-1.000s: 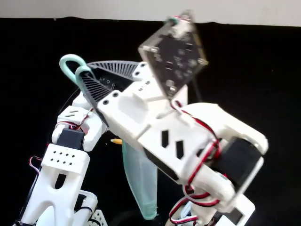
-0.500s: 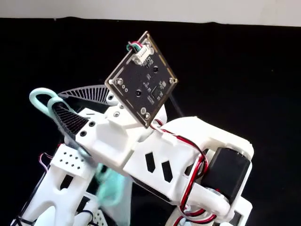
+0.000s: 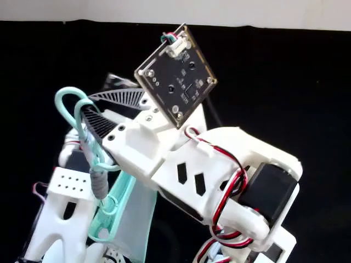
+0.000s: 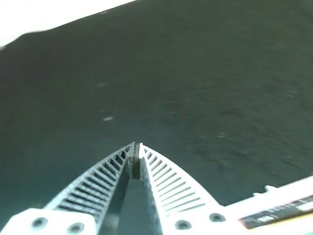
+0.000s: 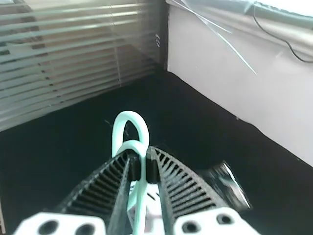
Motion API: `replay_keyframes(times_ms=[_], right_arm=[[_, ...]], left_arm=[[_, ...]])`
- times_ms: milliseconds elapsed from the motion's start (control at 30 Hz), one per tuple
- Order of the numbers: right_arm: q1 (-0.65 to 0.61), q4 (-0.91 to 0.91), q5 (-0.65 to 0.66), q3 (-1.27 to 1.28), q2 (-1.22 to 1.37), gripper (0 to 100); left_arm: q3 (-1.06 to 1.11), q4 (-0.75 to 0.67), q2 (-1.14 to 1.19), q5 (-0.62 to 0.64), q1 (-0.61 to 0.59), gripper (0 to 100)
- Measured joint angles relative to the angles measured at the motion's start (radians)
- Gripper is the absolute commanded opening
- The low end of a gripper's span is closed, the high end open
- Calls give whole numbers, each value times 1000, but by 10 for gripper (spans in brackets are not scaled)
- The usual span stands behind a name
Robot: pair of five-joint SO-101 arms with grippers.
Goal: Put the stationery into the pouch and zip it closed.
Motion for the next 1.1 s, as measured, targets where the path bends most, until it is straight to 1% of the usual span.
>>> replay_keyframes(times_ms=[167, 233, 367, 533, 600, 667, 767, 833, 1100], right_arm=[[6, 25, 0, 0, 0, 7], [6, 26, 0, 0, 0, 7], [6, 26, 0, 0, 0, 7], [9, 26, 0, 0, 0, 7], [29, 26, 0, 0, 0, 7], [52, 26, 0, 0, 0, 7], [74, 31, 0, 0, -11, 7], [77, 35, 0, 0, -32, 7], [80, 38, 0, 5, -109, 7]], left_arm=[[-55, 0, 0, 0, -110, 7], [-100, 32, 0, 0, -140, 7], [-230, 192, 0, 0, -163, 7], [-436, 462, 0, -2, -164, 8], [-512, 560, 0, -2, -164, 9], [-574, 646, 0, -2, -164, 39], [-641, 749, 0, -2, -164, 119], [-671, 806, 0, -2, -164, 152], [-776, 993, 0, -2, -164, 157]])
